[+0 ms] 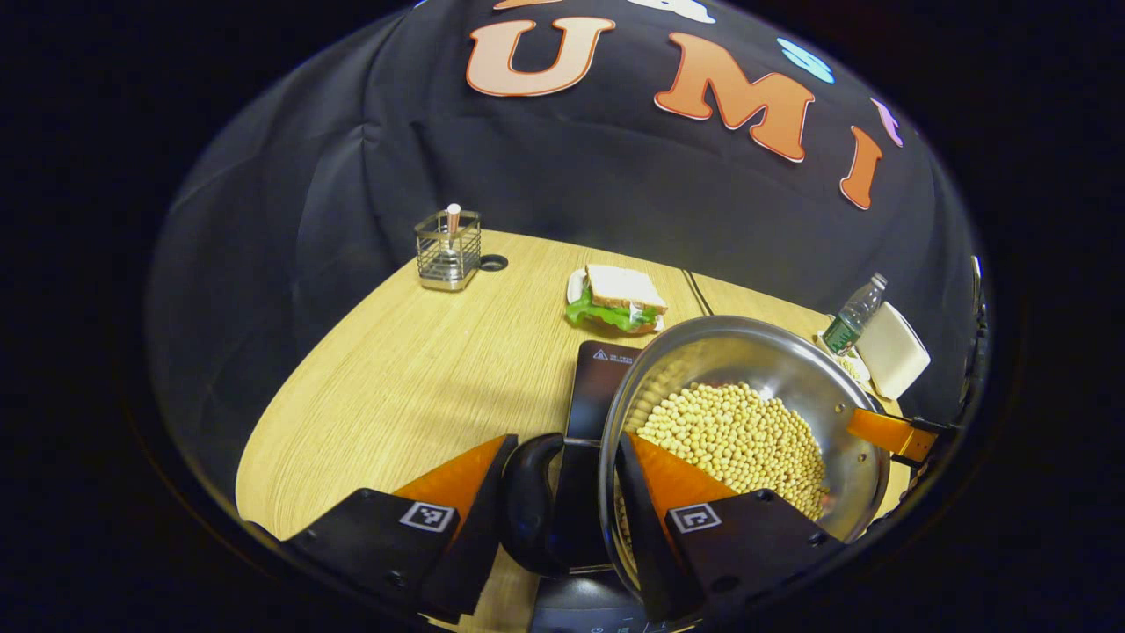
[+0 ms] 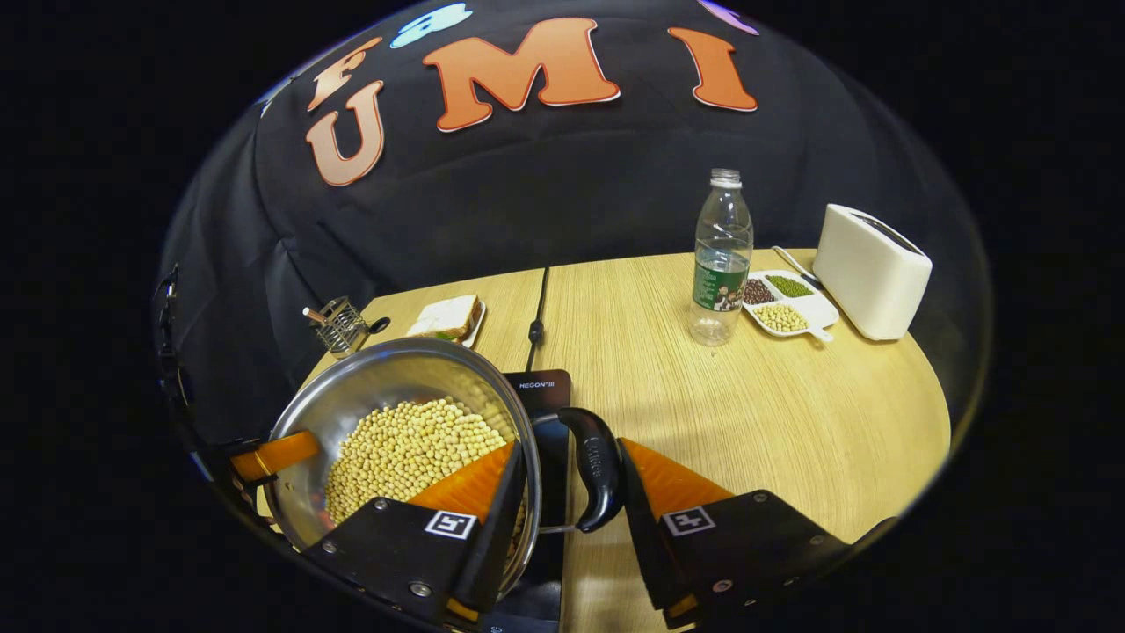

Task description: First push the handle of the pot to place it horizontally, then grasp the pot with both hands and set it on the induction cooktop.

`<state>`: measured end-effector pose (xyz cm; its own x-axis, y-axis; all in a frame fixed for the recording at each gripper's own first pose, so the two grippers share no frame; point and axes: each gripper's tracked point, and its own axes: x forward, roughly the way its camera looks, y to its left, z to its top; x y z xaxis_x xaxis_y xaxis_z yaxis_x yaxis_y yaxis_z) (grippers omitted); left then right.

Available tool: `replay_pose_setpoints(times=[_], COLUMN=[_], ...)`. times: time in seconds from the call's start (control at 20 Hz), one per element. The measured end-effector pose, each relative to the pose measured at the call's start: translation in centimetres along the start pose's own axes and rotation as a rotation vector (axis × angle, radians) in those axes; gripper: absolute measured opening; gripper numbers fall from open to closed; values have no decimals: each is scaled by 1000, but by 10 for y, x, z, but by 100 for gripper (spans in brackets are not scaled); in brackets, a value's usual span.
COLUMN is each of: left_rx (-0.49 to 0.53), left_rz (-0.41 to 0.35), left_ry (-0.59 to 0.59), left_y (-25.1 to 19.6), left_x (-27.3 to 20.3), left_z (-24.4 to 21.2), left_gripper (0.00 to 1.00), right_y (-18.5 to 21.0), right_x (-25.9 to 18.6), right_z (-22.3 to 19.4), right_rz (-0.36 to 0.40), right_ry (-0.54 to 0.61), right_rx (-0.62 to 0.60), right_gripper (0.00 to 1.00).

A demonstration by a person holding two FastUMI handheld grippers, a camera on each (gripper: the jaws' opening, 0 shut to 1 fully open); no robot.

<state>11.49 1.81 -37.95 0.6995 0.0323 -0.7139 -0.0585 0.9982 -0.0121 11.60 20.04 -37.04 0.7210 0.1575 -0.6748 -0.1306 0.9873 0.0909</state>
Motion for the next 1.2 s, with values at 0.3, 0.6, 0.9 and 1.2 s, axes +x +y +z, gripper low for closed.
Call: replay_pose_setpoints(times=[0.3, 0.6, 0.9, 1.2], left_rx=[54, 32, 28, 27], left_rz=[56, 41, 27, 26], left_ry=[-142, -345, -549, -728], left_y=[-4, -28, -52, -49], left_x=[-37, -112, -208, -311], left_z=[44, 107, 153, 179], left_gripper=[99, 98, 98, 98], right_y=[-19, -55, -92, -118], right_x=[-29, -99, -199, -291], right_z=[26, 77, 130, 150], right_rz=[-11, -69, -121, -136], right_ry=[-79, -246, -452, -602], right_rx=[6, -41, -119, -137], right_gripper=[94, 95, 94, 94])
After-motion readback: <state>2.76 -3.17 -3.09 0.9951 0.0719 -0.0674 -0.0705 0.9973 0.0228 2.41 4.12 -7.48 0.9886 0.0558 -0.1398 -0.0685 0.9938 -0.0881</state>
